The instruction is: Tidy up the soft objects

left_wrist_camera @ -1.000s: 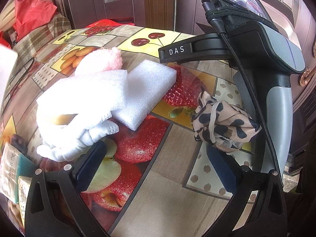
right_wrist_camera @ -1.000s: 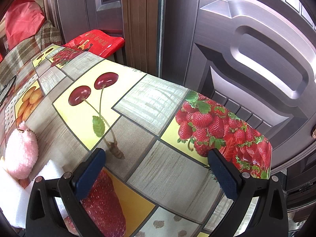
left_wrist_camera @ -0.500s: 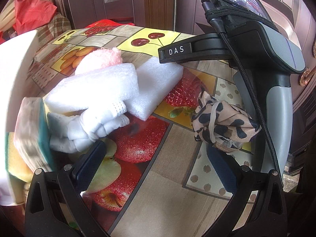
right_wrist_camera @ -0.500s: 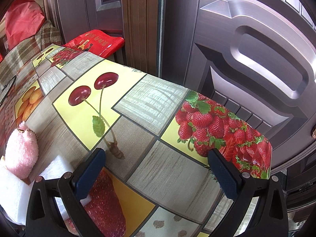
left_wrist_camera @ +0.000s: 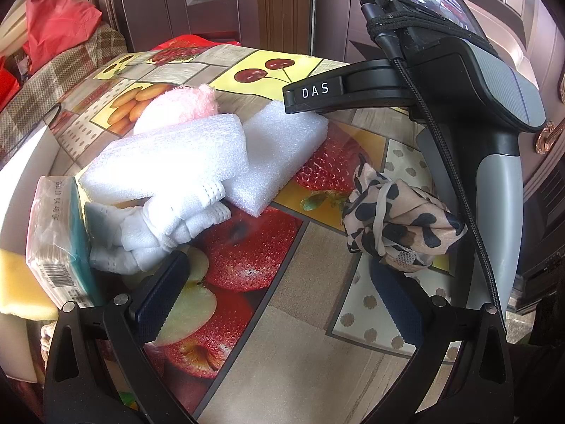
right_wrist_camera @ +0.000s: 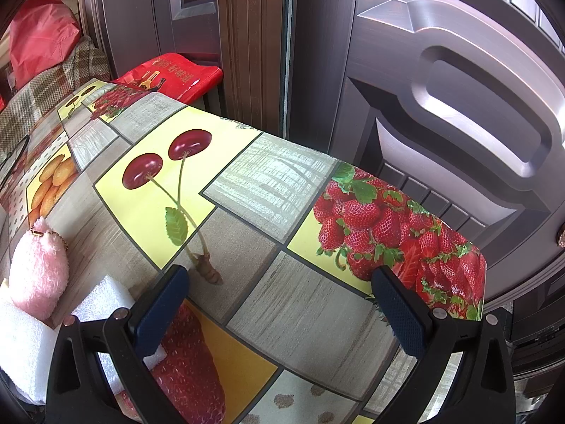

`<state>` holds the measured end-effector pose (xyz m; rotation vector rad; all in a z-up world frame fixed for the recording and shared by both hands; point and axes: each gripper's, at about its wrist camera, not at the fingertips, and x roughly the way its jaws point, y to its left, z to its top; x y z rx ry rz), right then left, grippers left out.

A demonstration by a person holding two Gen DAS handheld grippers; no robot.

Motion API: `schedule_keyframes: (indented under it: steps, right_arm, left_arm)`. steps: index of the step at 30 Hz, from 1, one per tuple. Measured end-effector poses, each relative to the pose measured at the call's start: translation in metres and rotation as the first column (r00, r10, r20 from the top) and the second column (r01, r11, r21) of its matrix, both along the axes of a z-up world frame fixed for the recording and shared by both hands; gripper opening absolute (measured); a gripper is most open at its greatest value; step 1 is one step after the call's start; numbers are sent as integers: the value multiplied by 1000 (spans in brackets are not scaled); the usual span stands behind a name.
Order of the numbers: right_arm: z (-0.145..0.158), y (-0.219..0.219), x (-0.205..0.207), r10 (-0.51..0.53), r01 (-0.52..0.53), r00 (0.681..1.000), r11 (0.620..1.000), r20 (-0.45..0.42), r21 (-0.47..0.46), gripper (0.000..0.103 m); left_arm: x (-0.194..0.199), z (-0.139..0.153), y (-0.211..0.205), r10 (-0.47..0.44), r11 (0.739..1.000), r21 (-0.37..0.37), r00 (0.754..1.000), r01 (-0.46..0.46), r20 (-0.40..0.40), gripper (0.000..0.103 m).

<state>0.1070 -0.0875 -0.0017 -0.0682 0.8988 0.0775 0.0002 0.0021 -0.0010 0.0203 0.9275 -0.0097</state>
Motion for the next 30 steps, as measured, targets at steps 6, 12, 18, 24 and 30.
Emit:
schedule_keyframes:
  steps: [6, 12, 18, 24, 30]
  right_arm:
    - [0, 0, 0, 0, 0, 1000, 1000, 0, 0, 103]
    - [0, 0, 0, 0, 0, 1000, 1000, 0, 0, 103]
    - [0, 0, 0, 0, 0, 1000, 1000, 0, 0, 103]
    - [1, -1, 0, 0, 0, 1000, 1000, 0, -1, 103]
    - [1, 0, 0, -6, 6, 1000, 1000, 1, -1, 103]
  left_arm:
    - [0, 0, 0, 0, 1000, 0, 1000, 0, 0, 102]
    - [0, 0, 0, 0, 1000, 0, 1000, 0, 0, 102]
    - [0, 0, 0, 0, 1000, 0, 1000, 0, 0, 102]
    - [0, 0, 0, 0, 1000, 0, 1000, 0, 0, 102]
    - [1, 0, 0, 0, 1000, -1, 1000, 0, 0, 102]
